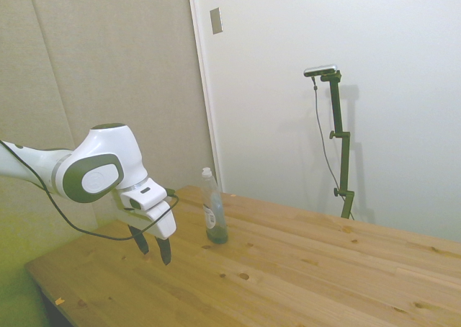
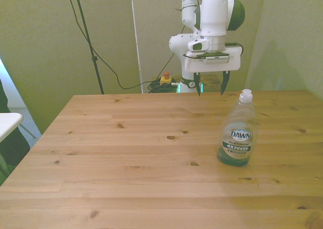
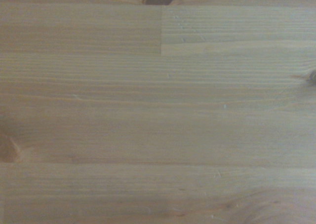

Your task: Knock down the dish soap

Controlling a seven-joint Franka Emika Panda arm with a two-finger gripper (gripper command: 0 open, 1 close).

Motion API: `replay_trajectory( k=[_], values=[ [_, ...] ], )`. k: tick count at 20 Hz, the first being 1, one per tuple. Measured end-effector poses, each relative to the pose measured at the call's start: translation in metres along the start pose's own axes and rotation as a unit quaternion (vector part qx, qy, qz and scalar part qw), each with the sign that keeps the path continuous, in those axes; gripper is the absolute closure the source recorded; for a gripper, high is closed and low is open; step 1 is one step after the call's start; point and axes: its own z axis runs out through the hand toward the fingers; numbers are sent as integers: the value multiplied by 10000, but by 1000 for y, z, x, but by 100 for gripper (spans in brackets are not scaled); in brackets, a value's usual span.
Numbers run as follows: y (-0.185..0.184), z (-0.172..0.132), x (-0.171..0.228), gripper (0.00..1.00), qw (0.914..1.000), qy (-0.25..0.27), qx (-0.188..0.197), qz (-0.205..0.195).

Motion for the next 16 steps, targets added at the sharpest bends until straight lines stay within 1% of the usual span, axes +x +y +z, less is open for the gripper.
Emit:
replay_trajectory(
  k=[4, 8, 9, 14, 16],
  values=[
    [-3, -2, 0, 0, 10000, 21, 16, 51],
    [-27, -15, 2, 0, 9993, 173, 164, 273],
    [-34, -17, 3, 100, 9990, 195, 198, 348],
    [-77, -18, 7, 100, 9952, 316, 473, 797],
    [-92, -15, 9, 100, 9941, 358, 516, 885]
  ],
)
